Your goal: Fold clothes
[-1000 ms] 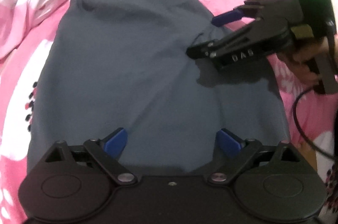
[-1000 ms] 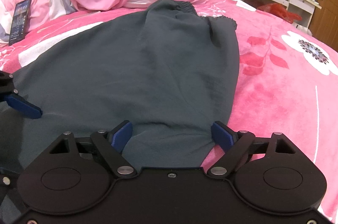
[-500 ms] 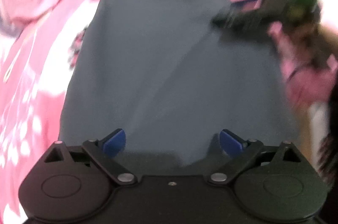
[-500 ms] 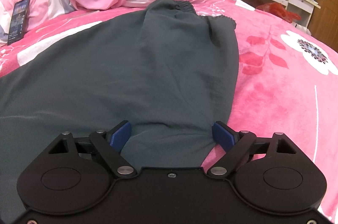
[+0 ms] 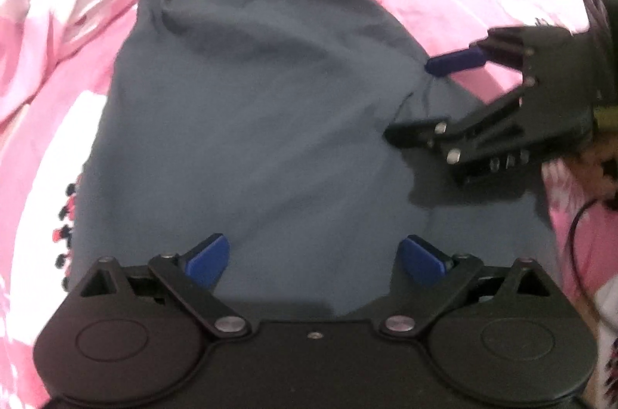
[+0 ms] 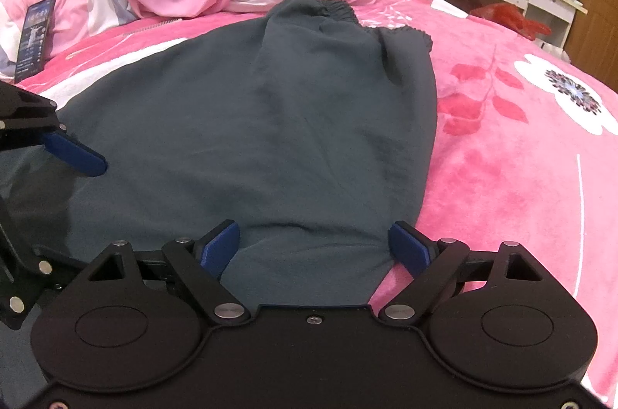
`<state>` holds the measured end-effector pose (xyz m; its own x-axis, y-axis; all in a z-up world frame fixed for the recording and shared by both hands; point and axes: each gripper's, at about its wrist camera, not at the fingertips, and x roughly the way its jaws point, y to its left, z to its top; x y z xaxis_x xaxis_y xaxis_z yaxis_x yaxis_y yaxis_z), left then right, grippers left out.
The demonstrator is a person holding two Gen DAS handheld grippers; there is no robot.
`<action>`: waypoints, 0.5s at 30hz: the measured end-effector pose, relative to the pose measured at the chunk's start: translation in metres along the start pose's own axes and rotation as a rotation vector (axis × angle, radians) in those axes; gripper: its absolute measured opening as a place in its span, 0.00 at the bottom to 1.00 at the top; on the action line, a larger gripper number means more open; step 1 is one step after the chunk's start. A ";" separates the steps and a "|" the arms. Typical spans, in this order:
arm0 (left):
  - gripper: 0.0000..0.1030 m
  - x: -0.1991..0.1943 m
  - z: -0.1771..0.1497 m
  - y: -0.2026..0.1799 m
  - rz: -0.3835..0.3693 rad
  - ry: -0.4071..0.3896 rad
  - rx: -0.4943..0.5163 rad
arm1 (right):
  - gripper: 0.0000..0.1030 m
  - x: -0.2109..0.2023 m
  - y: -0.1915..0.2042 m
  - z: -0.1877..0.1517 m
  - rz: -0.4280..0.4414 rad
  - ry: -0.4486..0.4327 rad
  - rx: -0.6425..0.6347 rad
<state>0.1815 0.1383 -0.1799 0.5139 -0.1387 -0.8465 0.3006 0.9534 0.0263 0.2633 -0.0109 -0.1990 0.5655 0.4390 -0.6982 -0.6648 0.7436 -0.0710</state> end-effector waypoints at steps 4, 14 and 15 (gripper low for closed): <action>1.00 -0.013 -0.029 0.009 0.007 0.048 0.019 | 0.87 0.000 0.000 -0.002 0.006 0.004 -0.008; 0.92 -0.048 0.010 0.074 -0.194 -0.007 -0.213 | 0.89 -0.024 -0.011 -0.002 0.020 0.002 0.076; 0.92 -0.050 0.020 0.085 -0.204 -0.057 -0.234 | 0.89 -0.030 -0.018 0.000 0.027 -0.020 0.111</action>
<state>0.1979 0.2208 -0.1246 0.5080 -0.3422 -0.7904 0.2125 0.9391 -0.2700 0.2581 -0.0371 -0.1770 0.5580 0.4689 -0.6846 -0.6228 0.7819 0.0280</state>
